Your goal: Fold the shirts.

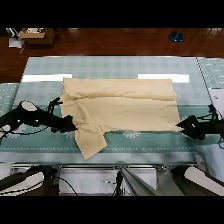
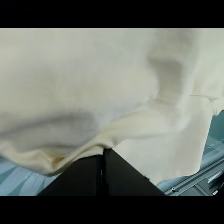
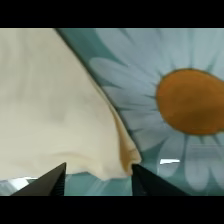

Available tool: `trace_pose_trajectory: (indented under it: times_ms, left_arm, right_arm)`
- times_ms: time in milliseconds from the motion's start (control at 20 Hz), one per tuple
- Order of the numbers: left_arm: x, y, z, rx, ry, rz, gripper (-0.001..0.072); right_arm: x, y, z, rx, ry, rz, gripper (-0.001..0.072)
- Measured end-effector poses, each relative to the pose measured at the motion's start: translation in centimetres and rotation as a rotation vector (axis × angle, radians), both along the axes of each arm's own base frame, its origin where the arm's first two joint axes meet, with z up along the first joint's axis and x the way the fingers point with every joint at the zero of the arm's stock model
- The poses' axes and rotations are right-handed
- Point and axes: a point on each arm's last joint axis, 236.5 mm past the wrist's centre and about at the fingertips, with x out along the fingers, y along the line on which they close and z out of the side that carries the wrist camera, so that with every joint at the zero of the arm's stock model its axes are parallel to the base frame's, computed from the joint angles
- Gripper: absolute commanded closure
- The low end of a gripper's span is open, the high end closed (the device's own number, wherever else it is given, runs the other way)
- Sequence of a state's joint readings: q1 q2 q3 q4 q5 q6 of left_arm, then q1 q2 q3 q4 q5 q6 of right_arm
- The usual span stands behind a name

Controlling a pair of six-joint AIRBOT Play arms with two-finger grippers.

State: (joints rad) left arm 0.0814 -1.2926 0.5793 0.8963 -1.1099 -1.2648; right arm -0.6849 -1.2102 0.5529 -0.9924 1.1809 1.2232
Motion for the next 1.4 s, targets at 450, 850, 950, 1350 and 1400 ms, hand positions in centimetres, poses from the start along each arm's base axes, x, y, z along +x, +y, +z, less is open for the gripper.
trace_pose_trajectory:
  times_ms: [450,850,950,1350,1400]
  left_arm:
    - [4.8,0.2,4.0,-0.001,-0.159,-0.029,0.0684]
    - [16.4,1.1,13.1,0.025,-0.498,0.006,0.0684]
    - [18.7,1.3,12.9,0.027,-0.510,0.017,0.0684]
    - [28.0,1.9,11.9,0.020,-0.548,0.035,0.0684]
    - [28.7,1.9,11.3,0.017,-0.543,0.032,0.0684]
  right_arm:
    - [7.7,0.4,4.7,-0.153,-0.233,0.149,0.0679]
    - [17.0,0.7,12.2,-0.264,-0.522,0.144,0.0679]
    - [19.2,1.4,11.2,-0.279,-0.541,0.128,0.0680]
    - [28.3,1.3,9.5,-0.331,-0.625,0.025,0.0679]
    - [29.0,1.2,9.1,-0.331,-0.622,0.014,0.0679]
